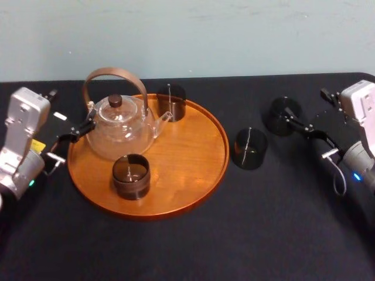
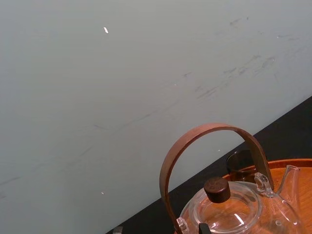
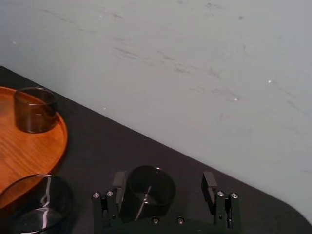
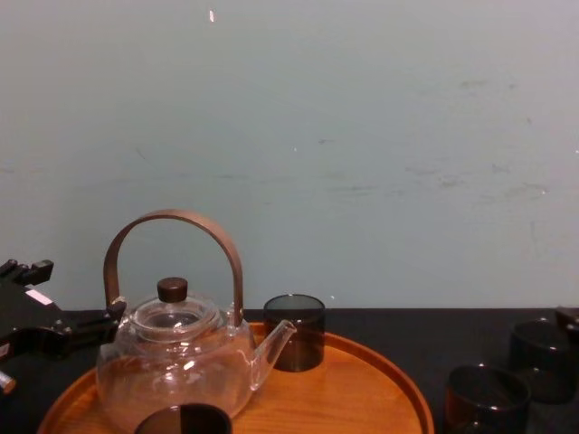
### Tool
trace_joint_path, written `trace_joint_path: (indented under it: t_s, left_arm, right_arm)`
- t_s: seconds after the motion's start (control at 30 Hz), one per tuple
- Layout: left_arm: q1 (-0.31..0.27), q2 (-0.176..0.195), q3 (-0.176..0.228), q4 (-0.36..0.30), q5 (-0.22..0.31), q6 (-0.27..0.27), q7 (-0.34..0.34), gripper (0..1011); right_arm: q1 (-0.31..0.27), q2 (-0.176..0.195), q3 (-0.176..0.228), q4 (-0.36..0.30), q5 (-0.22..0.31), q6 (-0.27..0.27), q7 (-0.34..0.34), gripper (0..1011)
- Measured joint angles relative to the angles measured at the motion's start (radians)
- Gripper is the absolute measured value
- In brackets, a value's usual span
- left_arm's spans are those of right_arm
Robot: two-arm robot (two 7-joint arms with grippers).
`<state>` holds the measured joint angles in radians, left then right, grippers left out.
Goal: Pick up the glass from the table and place it on the tray.
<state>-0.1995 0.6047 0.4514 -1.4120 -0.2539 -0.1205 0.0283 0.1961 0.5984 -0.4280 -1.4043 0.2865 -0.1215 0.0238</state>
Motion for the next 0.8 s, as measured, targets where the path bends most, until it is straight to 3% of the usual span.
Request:
trace_joint_path:
  t_s: [0.13,0.4,0.8]
  left_arm:
    - [0.000,0.000,0.000,0.000,0.000,0.000,0.000,1010]
    - [0.000,0.000,0.000,0.000,0.000,0.000,0.000,1010]
    - [0.000,0.000,0.000,0.000,0.000,0.000,0.000,1009]
  right_arm:
    - [-0.019,0.003,0.012,-0.019,0.018,-0.002,0.030,1002]
    - [-0.092,0.027,0.030,-0.117,0.028,-0.013,0.076,1002]
    - [-0.168,0.029,0.021,-0.211,0.010,-0.012,0.130,1002]
